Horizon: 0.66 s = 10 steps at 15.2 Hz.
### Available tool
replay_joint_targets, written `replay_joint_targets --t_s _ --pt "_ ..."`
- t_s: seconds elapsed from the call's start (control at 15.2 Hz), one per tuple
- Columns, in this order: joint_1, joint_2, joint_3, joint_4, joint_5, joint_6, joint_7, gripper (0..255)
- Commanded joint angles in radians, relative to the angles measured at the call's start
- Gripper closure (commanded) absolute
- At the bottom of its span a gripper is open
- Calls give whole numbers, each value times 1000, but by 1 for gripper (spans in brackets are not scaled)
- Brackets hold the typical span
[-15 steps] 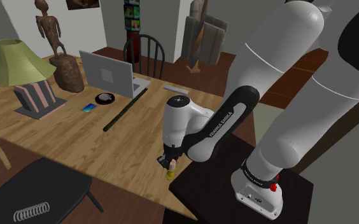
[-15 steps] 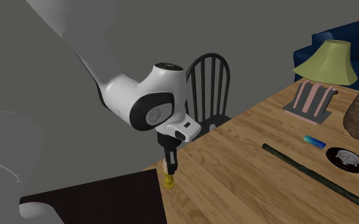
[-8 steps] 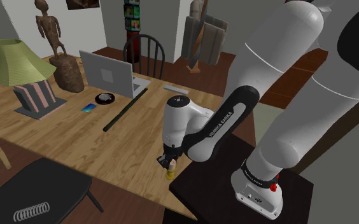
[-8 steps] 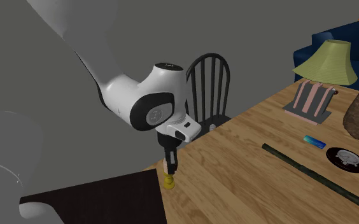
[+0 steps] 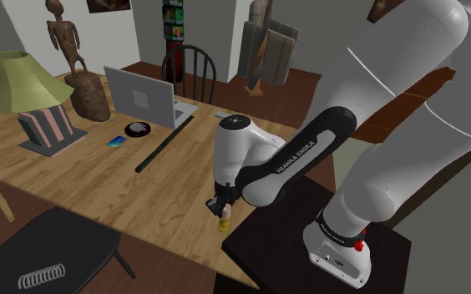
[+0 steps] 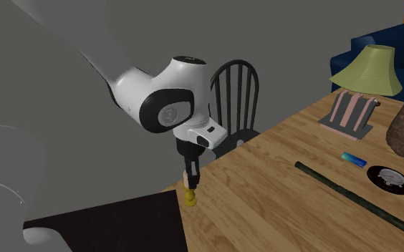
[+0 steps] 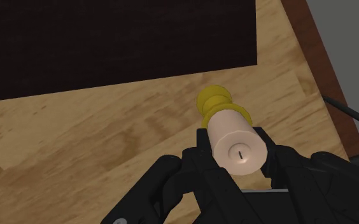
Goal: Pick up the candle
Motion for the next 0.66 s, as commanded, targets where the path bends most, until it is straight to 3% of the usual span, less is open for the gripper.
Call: replay_joint_targets --t_s 0.0,0.46,0.59 --pt "18 -51 -16 -1 35 -48 -29 255" --pt "52 -176 -55 21 76 -192 -63 255" --pt "53 -179 -56 22 76 -195 -63 255"
